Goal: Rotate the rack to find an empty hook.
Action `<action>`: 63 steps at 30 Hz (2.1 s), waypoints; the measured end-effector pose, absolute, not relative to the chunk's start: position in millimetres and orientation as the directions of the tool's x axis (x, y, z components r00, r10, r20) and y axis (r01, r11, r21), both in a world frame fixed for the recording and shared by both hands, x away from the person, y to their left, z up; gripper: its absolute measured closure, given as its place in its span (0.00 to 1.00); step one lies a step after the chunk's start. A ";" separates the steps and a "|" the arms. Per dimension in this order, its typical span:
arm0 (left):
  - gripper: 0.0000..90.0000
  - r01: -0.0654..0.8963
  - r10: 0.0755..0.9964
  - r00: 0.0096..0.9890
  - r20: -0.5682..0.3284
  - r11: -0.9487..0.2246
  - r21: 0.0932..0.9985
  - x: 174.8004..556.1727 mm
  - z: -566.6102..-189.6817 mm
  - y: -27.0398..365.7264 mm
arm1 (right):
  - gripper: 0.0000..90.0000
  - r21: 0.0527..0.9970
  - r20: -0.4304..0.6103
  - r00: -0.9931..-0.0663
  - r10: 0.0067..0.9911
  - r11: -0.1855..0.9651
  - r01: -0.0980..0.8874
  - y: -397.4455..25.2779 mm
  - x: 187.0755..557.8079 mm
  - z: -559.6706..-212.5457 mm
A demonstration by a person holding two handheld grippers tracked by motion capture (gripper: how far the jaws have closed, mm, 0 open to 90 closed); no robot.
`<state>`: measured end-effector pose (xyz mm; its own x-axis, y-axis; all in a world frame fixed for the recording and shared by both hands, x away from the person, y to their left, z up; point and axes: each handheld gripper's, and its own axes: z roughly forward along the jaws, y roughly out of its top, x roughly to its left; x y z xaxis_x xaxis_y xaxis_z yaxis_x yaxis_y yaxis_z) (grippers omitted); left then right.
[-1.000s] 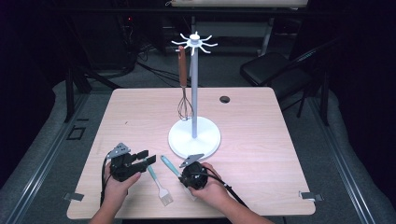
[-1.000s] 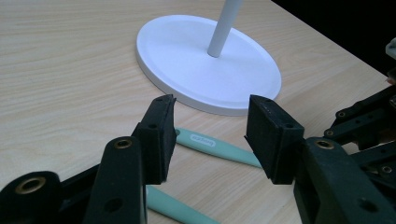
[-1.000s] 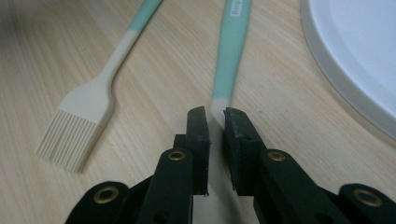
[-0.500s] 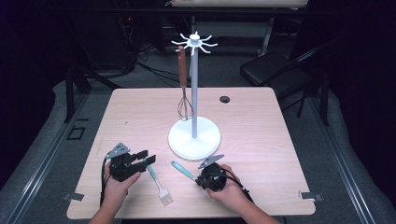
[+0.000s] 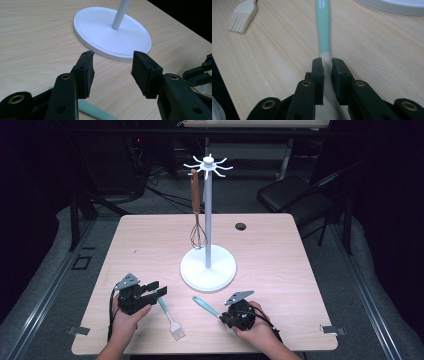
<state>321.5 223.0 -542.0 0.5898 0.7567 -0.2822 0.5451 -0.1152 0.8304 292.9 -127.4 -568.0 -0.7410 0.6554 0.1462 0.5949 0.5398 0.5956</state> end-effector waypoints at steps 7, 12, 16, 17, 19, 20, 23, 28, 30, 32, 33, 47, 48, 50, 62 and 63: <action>0.58 0.546 0.752 0.594 -0.284 -0.118 0.830 321.6 -543.0 221.1 | 0.85 0.626 0.131 -0.745 0.654 0.529 0.574 -112.0 301.4 -567.3; 0.57 0.556 0.748 0.590 -0.303 -0.104 0.825 321.0 -543.6 221.1 | 0.86 0.627 0.097 -0.752 0.652 0.547 0.555 -100.8 306.7 -570.5; 0.56 0.566 0.740 0.592 -0.318 -0.102 0.818 320.2 -544.7 219.2 | 0.88 0.638 0.073 -0.762 0.643 0.558 0.531 -101.3 304.8 -572.0; 0.56 0.567 0.741 0.590 -0.320 -0.099 0.817 320.1 -545.3 217.6 | 0.88 0.642 0.060 -0.766 0.640 0.563 0.521 -101.3 303.2 -572.5; 0.54 0.571 0.736 0.596 -0.322 -0.106 0.814 320.3 -546.9 213.3 | 0.88 0.654 0.040 -0.772 0.635 0.567 0.500 -101.2 301.1 -573.8; 0.54 0.577 0.733 0.599 -0.323 -0.116 0.808 319.9 -547.3 210.5 | 0.88 0.657 0.036 -0.770 0.638 0.565 0.499 -101.3 300.5 -574.1; 0.52 0.577 0.722 0.610 -0.327 -0.123 0.807 318.7 -549.5 203.6 | 0.89 0.673 0.038 -0.773 0.633 0.556 0.489 -103.0 300.0 -575.8; 0.48 0.584 0.692 0.637 -0.338 -0.147 0.798 316.5 -554.1 190.1 | 0.89 0.672 0.057 -0.760 0.647 0.538 0.509 -103.3 299.9 -575.7; 0.47 0.592 0.683 0.643 -0.345 -0.159 0.790 316.1 -556.9 184.3 | 0.89 0.675 0.074 -0.755 0.651 0.525 0.519 -104.1 300.6 -576.2; 0.46 0.600 0.673 0.650 -0.353 -0.168 0.782 315.9 -559.5 178.9 | 0.89 0.676 0.085 -0.755 0.650 0.520 0.523 -104.6 301.1 -576.3; 0.46 0.601 0.666 0.654 -0.358 -0.171 0.781 315.7 -560.8 176.3 | 0.89 0.676 0.081 -0.756 0.650 0.521 0.521 -104.7 301.0 -576.2; 0.42 0.646 0.625 0.659 -0.418 -0.185 0.741 319.4 -571.5 152.7 | 0.89 0.715 0.096 -0.772 0.628 0.496 0.493 -109.2 298.2 -570.7; 0.42 0.658 0.622 0.651 -0.436 -0.176 0.732 320.6 -572.4 151.3 | 0.89 0.719 0.097 -0.771 0.629 0.492 0.491 -109.4 297.9 -570.3; 0.42 0.675 0.614 0.640 -0.462 -0.162 0.720 322.6 -573.1 148.4 | 0.89 0.723 0.095 -0.775 0.625 0.492 0.485 -110.6 297.3 -568.5; 0.42 0.683 0.597 0.642 -0.481 -0.161 0.712 329.7 -572.9 131.5 | 0.89 0.760 0.126 -0.777 0.617 0.443 0.475 -116.3 294.8 -560.0; 0.42 0.685 0.592 0.642 -0.488 -0.157 0.711 329.6 -572.6 129.9 | 0.89 0.762 0.128 -0.778 0.615 0.441 0.474 -116.1 294.6 -560.1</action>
<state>329.6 129.9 -572.6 0.6417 0.5917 -0.4880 0.6852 -0.1566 0.7113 294.6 -116.1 -560.1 -0.7777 0.6155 0.1277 0.4740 0.4407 0.7623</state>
